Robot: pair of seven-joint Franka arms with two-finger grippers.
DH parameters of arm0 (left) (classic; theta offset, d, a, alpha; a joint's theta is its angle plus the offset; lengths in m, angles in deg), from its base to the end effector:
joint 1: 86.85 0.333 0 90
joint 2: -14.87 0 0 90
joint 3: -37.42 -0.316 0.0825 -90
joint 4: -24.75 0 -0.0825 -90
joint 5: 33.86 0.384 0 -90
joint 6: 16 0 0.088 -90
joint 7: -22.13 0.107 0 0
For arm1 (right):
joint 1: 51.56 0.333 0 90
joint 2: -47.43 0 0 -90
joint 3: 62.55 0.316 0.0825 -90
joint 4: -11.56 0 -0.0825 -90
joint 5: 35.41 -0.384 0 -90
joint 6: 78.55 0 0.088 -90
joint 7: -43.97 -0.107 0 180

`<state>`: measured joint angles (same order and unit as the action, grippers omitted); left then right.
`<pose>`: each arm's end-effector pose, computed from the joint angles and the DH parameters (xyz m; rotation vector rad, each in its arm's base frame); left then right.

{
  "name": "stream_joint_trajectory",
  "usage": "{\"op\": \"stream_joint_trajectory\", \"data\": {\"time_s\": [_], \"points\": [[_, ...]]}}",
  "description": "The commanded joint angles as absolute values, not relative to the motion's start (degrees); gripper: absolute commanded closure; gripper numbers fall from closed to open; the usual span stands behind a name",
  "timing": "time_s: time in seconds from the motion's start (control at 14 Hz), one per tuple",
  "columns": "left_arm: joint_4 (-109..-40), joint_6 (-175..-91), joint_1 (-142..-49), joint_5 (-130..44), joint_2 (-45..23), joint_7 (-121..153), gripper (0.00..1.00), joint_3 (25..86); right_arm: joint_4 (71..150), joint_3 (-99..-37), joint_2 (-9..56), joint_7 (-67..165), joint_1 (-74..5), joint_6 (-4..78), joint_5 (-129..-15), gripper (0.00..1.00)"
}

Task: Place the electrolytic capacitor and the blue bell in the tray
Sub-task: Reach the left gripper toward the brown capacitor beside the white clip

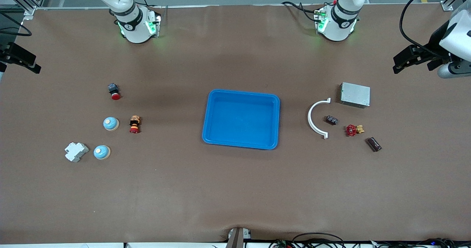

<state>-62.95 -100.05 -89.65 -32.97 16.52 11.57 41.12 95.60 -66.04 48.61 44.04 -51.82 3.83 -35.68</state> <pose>0.5317 -0.0594 0.6500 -3.1168 -0.1127 0.0499 0.5327 -0.0348 0.6725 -3.1338 0.0997 0.0129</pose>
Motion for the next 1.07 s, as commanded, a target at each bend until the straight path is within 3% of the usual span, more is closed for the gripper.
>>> {"op": "stream_joint_trajectory", "data": {"time_s": [0.0,0.57,1.0], "points": [[-62.6,-98.9,-89.0,-33.2,17.2,12.3,0.00,41.5,97.3,-65.7,50.1,43.7,-52.0,4.8,-35.0,0.00],[-62.0,-97.9,-88.6,-32.8,13.5,12.3,0.00,40.8,97.3,-65.8,50.2,43.9,-52.4,5.2,-35.0,0.00],[-73.0,-101.7,-87.9,-31.7,13.3,5.2,0.00,41.0,97.9,-65.8,50.2,43.8,-52.5,5.6,-35.0,0.00]]}}
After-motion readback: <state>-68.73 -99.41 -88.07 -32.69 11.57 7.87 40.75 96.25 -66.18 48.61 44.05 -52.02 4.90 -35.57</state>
